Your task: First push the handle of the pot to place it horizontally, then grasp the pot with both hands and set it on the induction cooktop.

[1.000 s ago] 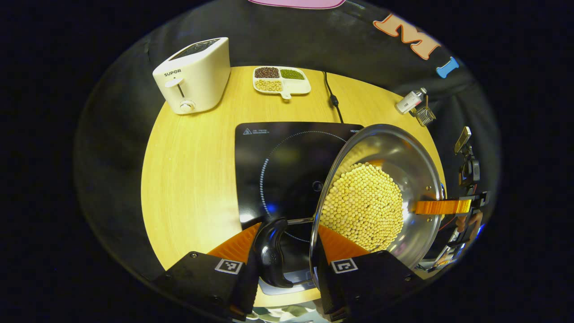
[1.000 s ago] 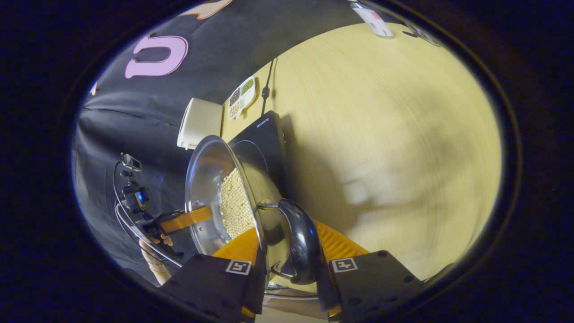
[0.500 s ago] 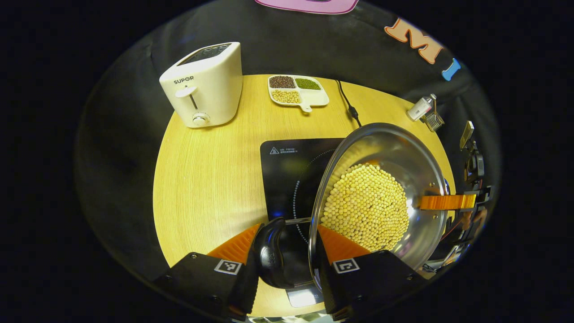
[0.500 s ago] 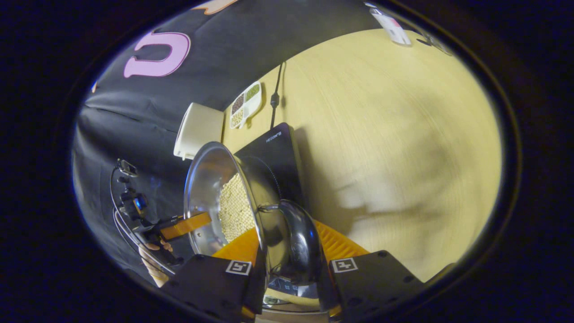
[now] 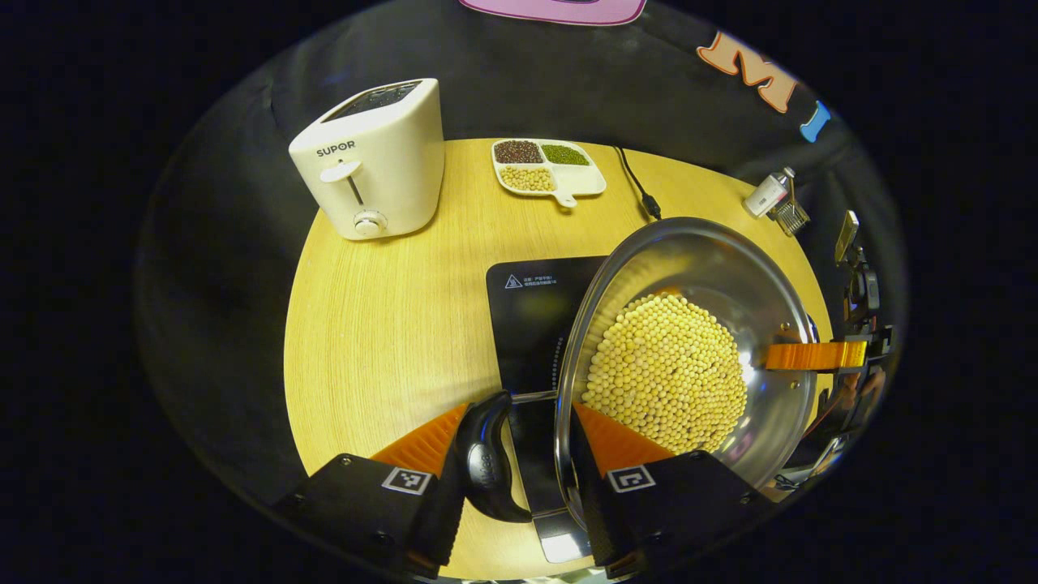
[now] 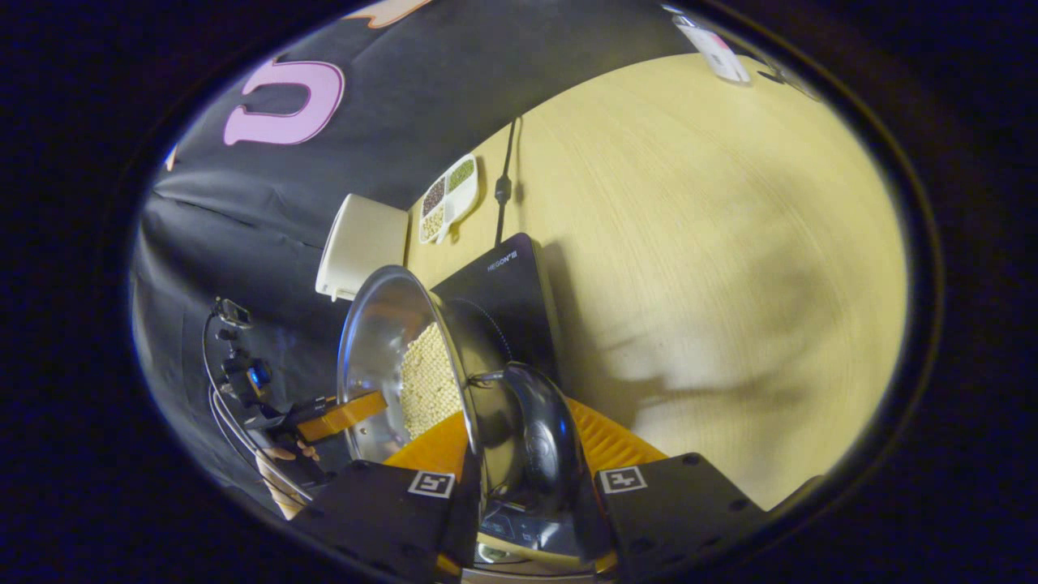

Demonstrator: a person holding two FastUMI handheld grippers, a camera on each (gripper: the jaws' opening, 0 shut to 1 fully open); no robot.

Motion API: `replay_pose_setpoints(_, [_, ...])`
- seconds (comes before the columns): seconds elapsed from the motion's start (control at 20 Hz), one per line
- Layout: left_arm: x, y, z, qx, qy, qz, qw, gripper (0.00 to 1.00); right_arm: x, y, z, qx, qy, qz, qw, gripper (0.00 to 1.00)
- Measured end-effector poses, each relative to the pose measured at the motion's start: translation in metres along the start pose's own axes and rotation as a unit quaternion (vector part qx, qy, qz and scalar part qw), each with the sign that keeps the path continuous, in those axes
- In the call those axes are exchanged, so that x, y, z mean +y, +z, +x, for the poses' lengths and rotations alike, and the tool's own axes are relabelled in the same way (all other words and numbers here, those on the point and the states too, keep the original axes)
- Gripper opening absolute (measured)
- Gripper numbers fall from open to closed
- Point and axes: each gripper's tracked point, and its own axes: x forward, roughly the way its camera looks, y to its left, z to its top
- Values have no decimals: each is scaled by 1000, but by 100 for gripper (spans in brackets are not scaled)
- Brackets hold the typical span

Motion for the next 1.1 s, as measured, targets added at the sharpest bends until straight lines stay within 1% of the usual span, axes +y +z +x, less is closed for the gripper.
replay_pose_setpoints(0.15, [4,1,2,0,6,12,1000,68,3,-2,3,5,3,4,1000,51])
replay_pose_setpoints(0.2, [5,3,2,-2,7,14,1000,70,4,-1,2,7,4,5,1000,45])
replay_pose_setpoints(0.25, [5,3,3,-2,8,15,1000,70,5,-1,3,7,5,6,1000,52])
replay_pose_setpoints(0.3, [7,3,3,-4,12,17,1000,72,6,-1,3,6,8,7,1000,51])
replay_pose_setpoints(0.35, [11,3,3,-6,20,19,1000,73,7,0,3,7,8,8,1000,46])
replay_pose_setpoints(0.4, [14,4,4,-9,28,21,999,77,5,-2,4,8,4,8,1000,41])
replay_pose_setpoints(0.45, [17,5,3,-15,37,20,999,83,7,-2,3,10,8,8,1000,46])
replay_pose_setpoints(0.5, [19,8,2,-22,40,16,999,96,11,-3,3,10,18,11,1000,69])
replay_pose_setpoints(0.55, [17,8,1,-35,40,9,999,100,14,3,-1,1,21,10,1000,80])
replay_pose_setpoints(0.6, [14,14,-3,-59,32,3,998,100,13,9,-3,-14,21,7,1000,94])
replay_pose_setpoints(0.65, [11,20,-6,-85,27,-5,996,100,12,19,-9,-34,20,0,999,91])
replay_pose_setpoints(0.7, [10,29,-10,-111,24,-12,993,98,11,29,-16,-61,19,-6,998,91])
replay_pose_setpoints(0.75, [11,36,-15,-139,27,-18,990,98,10,42,-26,-87,20,-14,996,100])
replay_pose_setpoints(0.9, [16,56,-29,-212,43,-30,976,98,5,68,-62,-156,17,-28,987,100])
replay_pose_setpoints(1.1, [10,70,-67,-270,76,-42,959,97,-12,91,-120,-229,-24,-70,971,99])
